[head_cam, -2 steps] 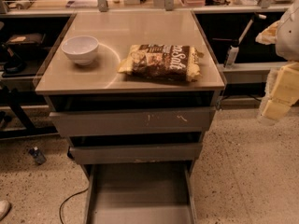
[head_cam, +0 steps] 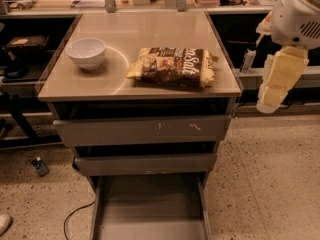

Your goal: Place brown chip bag into bottom drawer

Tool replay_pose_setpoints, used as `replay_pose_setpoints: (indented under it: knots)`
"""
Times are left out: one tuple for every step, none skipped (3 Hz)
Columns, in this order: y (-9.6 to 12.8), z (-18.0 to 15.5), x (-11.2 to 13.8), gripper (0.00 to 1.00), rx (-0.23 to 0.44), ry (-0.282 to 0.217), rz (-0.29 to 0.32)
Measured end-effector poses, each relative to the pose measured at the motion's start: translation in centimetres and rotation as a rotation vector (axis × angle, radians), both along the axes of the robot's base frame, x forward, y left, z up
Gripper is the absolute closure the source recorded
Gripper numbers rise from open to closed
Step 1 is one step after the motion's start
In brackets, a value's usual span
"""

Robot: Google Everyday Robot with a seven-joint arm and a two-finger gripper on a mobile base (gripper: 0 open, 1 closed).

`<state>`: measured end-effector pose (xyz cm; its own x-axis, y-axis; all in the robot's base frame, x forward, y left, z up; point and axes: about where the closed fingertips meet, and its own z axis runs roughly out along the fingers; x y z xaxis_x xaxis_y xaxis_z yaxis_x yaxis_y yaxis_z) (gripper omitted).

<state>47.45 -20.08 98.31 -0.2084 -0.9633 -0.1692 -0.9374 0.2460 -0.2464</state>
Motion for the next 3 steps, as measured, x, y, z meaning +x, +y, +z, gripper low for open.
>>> replay_pose_setpoints:
  knots:
    - [1.6, 0.5, 3.6, 0.0, -0.043, 0.003, 0.023]
    - [3.6, 0.8, 7.4, 0.0, -0.076, 0.0, 0.048]
    - [5.3, 0.3, 10.6, 0.0, -0.096, -0.002, 0.068]
